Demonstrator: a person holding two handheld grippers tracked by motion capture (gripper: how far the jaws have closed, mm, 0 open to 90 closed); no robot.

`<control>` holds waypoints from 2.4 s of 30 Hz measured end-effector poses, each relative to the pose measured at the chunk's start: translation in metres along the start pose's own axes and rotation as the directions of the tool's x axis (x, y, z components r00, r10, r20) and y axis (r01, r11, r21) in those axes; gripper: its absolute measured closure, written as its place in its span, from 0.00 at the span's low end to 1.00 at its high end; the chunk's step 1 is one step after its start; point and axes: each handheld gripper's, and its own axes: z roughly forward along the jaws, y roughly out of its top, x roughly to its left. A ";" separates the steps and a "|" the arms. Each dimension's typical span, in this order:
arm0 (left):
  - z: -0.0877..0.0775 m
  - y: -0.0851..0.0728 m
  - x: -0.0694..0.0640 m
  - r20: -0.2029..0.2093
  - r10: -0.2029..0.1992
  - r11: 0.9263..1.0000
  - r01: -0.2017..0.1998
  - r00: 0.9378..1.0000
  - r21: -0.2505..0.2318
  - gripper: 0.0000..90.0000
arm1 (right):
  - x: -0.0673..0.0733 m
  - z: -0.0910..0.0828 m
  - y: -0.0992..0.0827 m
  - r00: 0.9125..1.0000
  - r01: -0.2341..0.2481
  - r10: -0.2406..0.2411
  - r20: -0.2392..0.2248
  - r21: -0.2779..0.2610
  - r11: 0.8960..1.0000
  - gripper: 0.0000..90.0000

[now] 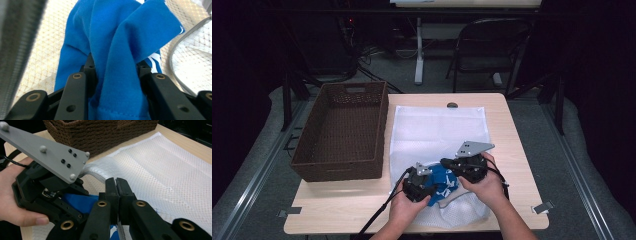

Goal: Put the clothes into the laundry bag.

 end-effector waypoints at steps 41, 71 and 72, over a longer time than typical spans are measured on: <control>-0.019 -0.022 -0.010 0.013 0.045 0.999 -0.045 0.999 0.015 0.34 | -0.001 0.001 -0.001 1.000 -0.004 0.004 0.002 0.001 1.000 0.99; -0.009 -0.031 -0.015 -0.107 0.114 0.993 -0.111 0.988 0.034 0.42 | 0.001 0.002 0.000 1.000 0.002 -0.002 -0.002 0.005 1.000 0.99; -0.009 -0.031 -0.015 -0.109 0.115 0.993 -0.111 0.987 0.036 0.44 | 0.001 0.001 0.000 1.000 0.005 -0.005 -0.003 0.006 1.000 0.99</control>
